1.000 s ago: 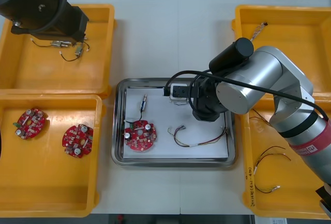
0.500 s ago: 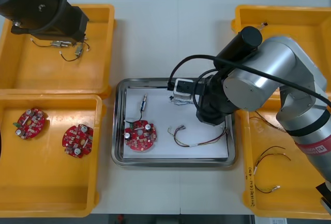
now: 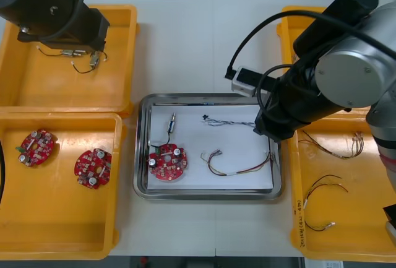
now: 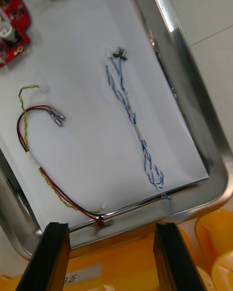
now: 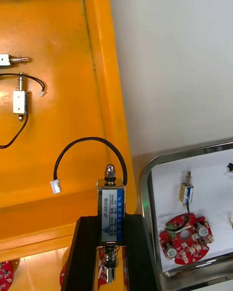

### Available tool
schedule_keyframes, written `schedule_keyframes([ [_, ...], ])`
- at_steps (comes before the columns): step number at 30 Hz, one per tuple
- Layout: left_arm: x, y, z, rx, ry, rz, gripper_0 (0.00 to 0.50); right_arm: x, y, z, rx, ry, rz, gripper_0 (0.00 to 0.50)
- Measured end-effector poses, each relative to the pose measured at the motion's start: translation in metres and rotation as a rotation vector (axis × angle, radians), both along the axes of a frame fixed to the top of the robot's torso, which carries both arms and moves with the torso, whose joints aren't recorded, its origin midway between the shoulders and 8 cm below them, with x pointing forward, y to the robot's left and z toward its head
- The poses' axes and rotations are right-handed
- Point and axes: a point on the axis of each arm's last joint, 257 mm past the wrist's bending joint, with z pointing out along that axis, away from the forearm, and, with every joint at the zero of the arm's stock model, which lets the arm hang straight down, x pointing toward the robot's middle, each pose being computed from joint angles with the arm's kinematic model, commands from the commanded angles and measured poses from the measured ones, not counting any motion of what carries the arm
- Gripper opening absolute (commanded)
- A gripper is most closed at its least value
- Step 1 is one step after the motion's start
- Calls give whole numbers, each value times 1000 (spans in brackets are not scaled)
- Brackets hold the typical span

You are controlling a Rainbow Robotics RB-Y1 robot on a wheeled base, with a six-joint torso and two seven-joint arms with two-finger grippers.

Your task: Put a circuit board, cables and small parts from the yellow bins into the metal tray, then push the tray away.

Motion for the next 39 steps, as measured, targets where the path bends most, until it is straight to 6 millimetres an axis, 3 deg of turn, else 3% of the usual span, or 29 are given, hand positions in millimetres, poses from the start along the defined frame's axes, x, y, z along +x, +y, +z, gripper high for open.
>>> schedule_keyframes([
  [5,2,-12,-4,-12,-1,-2,0,9,-20,22,63,-33,-152,500],
  [10,2,-28,-8,-37,1,-3,0,13,-45,31,36,-63,-222,500],
  [14,5,-36,-10,-43,-12,27,0,19,-68,40,80,-64,-383,500],
  [23,4,-68,-26,-26,-9,58,0,34,-131,69,174,-129,-645,500],
  [33,-17,-123,-55,-75,53,140,0,29,-206,81,271,-151,-863,500],
  [39,-32,-139,-83,-28,88,137,0,18,-240,76,305,-148,-959,500],
])
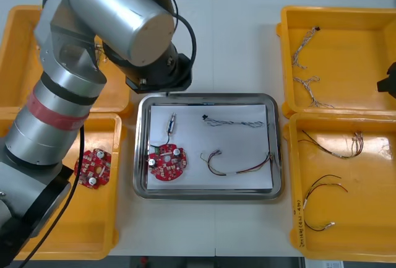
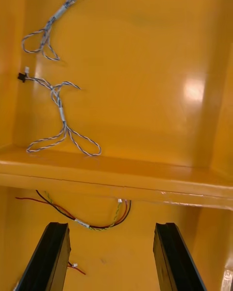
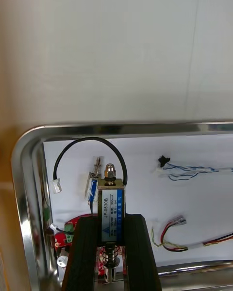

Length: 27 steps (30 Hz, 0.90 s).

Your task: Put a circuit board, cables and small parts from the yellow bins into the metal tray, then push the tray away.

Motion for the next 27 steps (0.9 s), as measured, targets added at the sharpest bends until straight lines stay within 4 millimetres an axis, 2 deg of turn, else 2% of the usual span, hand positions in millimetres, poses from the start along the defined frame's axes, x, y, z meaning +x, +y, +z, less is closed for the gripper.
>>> schedule_keyframes([
  [6,-17,1,-40,107,34,-28,0,-12,-16,-17,10,35,-41,500],
  [12,-31,2,-66,164,61,-46,0,-28,-27,-39,19,87,-68,500],
  [18,-36,0,-80,175,65,-49,0,-34,-28,-48,27,109,-73,500],
  [27,-26,-15,-84,120,14,-38,0,-36,-28,-52,74,106,-109,500],
])
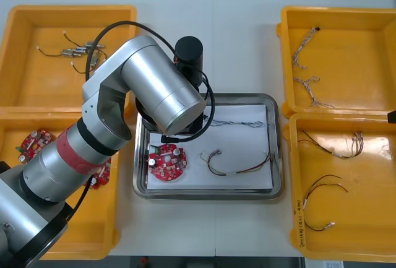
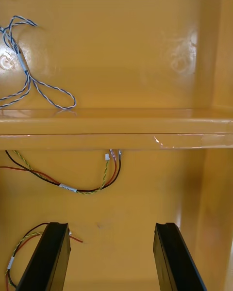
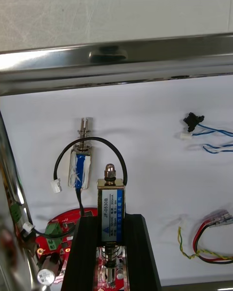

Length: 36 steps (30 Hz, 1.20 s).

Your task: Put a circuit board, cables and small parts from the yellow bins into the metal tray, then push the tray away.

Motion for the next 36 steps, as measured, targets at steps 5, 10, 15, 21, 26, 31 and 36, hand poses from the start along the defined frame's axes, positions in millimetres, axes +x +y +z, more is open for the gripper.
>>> schedule_keyframes([
  [5,10,-4,-8,-1,-24,-6,0,-5,0,-8,8,17,-3,500],
  [10,11,-6,-18,13,-27,-17,0,-8,2,-14,18,28,-3,500],
  [15,10,-10,-21,17,-32,-34,0,-8,3,-14,21,28,-1,500],
  [21,11,-14,-24,5,-42,-42,73,-8,4,-14,22,27,0,500],
  [26,11,-13,-25,6,-41,-39,426,-8,4,-14,23,27,1,500],
  [31,12,-12,-25,7,-43,-38,500,-8,5,-14,23,26,1,500],
  [36,12,-12,-25,8,-44,-37,500,-8,5,-14,23,26,2,500],
])
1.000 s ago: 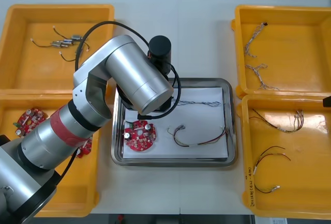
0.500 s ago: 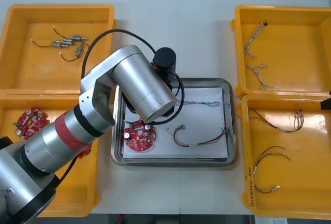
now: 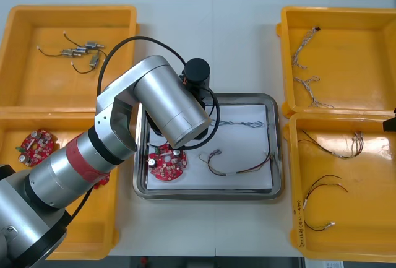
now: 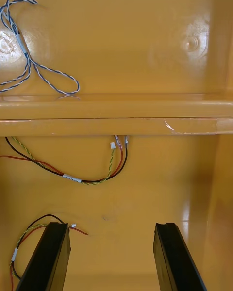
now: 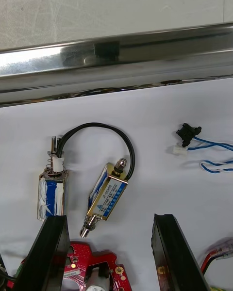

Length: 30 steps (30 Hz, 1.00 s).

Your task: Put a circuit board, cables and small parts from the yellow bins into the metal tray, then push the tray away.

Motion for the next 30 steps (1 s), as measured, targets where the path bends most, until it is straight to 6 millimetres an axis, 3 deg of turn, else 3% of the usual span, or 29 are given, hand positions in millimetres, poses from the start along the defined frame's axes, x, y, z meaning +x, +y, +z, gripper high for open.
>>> schedule_keyframes([
  [11,-7,6,9,3,13,7,500,0,1,0,3,0,4,500],
  [19,-30,26,50,-60,93,29,500,0,5,0,9,0,15,500],
  [25,-25,43,84,-136,82,32,500,3,15,1,1,6,55,500],
  [30,-16,71,111,-176,63,53,500,12,34,8,-35,9,131,500],
])
